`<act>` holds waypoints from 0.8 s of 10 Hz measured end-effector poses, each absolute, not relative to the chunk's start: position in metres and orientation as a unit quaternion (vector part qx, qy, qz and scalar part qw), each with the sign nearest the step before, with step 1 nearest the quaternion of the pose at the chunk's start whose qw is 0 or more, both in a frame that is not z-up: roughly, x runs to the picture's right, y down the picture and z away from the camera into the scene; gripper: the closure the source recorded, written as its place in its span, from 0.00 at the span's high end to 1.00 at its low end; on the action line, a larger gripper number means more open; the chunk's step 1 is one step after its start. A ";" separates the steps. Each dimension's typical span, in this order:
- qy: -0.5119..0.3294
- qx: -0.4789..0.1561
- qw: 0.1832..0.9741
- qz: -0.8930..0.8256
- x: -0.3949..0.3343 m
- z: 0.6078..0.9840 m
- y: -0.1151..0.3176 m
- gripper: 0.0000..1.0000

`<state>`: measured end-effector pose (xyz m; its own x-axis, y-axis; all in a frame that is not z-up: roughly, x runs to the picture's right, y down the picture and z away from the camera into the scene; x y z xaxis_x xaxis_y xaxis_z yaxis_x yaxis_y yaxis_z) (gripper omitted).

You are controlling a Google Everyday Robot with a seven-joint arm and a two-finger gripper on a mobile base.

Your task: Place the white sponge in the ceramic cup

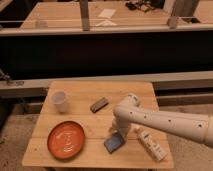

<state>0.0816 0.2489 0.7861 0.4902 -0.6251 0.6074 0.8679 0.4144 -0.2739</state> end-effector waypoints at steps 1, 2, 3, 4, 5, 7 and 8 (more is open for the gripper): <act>-0.211 -0.287 0.813 -0.460 0.081 0.786 0.249 0.62; -0.211 -0.288 0.812 -0.461 0.081 0.787 0.249 0.62; -0.210 -0.288 0.812 -0.463 0.081 0.787 0.249 0.62; -0.209 -0.288 0.811 -0.464 0.081 0.787 0.249 0.62; -0.209 -0.289 0.810 -0.466 0.081 0.787 0.249 0.62; -0.208 -0.289 0.809 -0.469 0.081 0.787 0.248 0.62; -0.207 -0.289 0.808 -0.470 0.081 0.788 0.248 0.55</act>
<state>0.0807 0.2484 0.7876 0.4732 -0.6391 0.6063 0.8787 0.3915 -0.2731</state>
